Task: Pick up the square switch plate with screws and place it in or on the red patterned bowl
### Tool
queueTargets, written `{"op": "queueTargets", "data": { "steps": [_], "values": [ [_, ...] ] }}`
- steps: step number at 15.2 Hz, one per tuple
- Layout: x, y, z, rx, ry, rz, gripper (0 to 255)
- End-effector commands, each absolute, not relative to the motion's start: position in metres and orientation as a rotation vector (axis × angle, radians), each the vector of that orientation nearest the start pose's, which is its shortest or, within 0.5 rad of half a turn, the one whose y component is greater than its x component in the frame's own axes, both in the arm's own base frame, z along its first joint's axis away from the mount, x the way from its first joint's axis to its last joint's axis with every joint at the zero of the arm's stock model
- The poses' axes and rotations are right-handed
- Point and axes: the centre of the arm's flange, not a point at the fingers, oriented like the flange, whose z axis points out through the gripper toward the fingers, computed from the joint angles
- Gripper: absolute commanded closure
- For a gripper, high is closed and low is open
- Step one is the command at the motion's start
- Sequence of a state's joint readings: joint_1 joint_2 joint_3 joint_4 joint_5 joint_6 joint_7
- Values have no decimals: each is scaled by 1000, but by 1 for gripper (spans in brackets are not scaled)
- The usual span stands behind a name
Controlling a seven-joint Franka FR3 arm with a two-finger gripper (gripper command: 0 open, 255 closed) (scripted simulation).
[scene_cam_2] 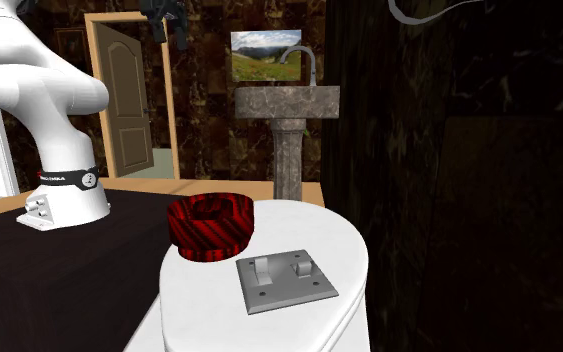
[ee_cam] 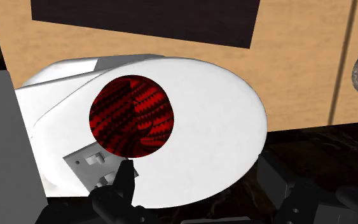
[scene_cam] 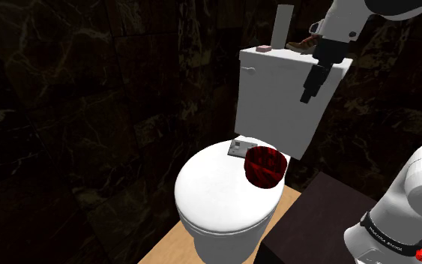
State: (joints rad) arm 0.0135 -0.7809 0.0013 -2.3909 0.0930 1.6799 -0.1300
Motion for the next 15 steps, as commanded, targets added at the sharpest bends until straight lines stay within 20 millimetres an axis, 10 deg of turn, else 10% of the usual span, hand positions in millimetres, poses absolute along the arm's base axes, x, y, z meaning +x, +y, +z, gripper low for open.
{"op": "queueTargets", "data": {
  "steps": [1,15],
  "values": [
    [318,14,583,-3045,-210,-115,0],
    [431,-3,437,-3139,-19,-58,0]
  ]
}}
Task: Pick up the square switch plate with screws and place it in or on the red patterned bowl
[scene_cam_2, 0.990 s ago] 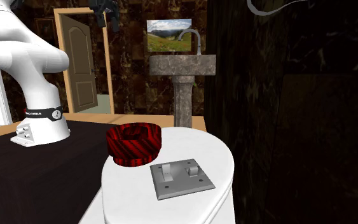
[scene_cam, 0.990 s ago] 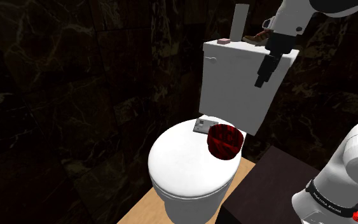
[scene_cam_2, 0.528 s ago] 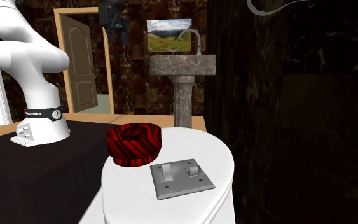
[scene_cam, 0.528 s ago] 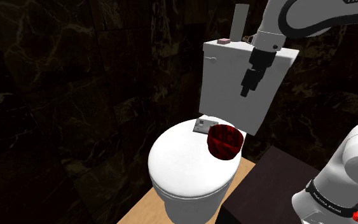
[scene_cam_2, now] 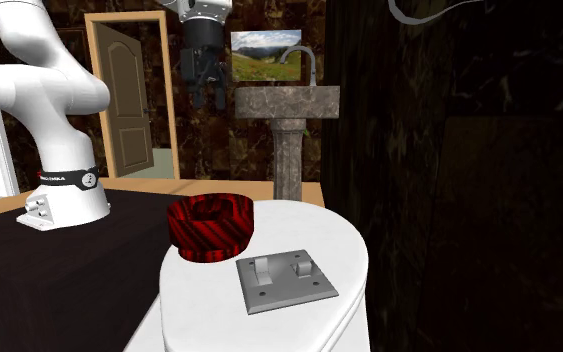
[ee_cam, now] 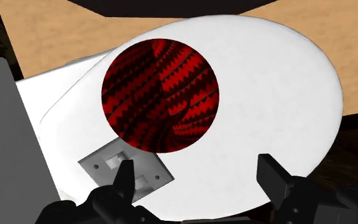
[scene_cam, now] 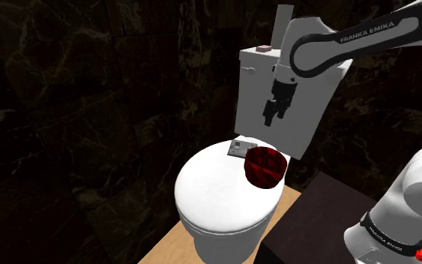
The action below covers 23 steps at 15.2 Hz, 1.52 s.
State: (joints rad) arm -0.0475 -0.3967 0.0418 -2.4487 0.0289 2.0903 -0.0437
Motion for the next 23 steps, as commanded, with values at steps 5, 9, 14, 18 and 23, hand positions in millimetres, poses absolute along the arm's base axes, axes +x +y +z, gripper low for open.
{"op": "queueTargets", "data": {
  "steps": [5,9,14,18,23],
  "values": [
    [469,-15,385,-3169,51,-37,0],
    [499,-28,342,-3193,109,-20,0],
    [535,-46,290,-3220,182,1,0],
    [562,-63,248,-3240,242,19,0],
    [585,-80,206,-3257,294,35,0]
  ]
}}
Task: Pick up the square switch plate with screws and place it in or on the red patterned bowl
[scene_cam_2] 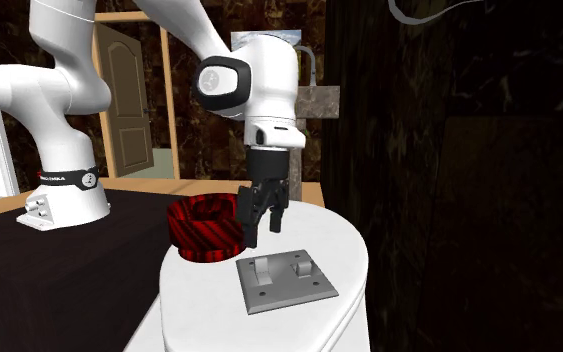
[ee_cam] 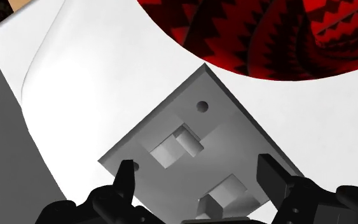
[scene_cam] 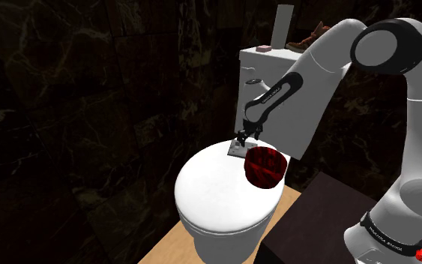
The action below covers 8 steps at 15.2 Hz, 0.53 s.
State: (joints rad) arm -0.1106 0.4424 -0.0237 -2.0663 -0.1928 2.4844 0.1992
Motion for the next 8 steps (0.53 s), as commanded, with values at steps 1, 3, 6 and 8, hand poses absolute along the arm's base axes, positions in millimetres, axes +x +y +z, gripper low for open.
{"op": "queueTargets", "data": {
  "steps": [1,3,6,8],
  "values": [
    [585,-80,201,-3257,294,35,0],
    [585,-82,190,-3257,294,35,0],
    [584,-84,175,-3257,294,35,0],
    [584,-84,172,-3257,294,35,0]
  ]
}}
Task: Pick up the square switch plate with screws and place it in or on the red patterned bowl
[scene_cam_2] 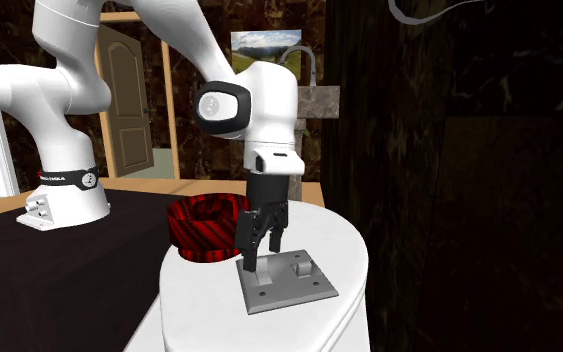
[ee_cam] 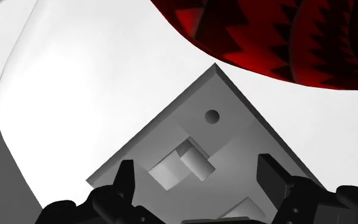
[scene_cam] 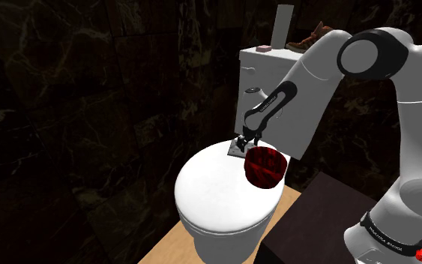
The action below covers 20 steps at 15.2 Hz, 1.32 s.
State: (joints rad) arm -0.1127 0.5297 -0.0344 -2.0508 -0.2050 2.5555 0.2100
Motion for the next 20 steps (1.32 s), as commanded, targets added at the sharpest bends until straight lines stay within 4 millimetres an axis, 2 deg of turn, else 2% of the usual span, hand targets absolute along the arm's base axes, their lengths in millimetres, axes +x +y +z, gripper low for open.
{"op": "queueTargets", "data": {
  "steps": [1,6,7,16,20],
  "values": [
    [584,-84,172,-3257,294,35,0],
    [584,-84,172,-3257,294,35,0],
    [584,-84,172,-3257,294,35,255],
    [584,-84,172,-3257,294,35,255],
    [584,-84,193,-3257,294,35,255]
  ]
}}
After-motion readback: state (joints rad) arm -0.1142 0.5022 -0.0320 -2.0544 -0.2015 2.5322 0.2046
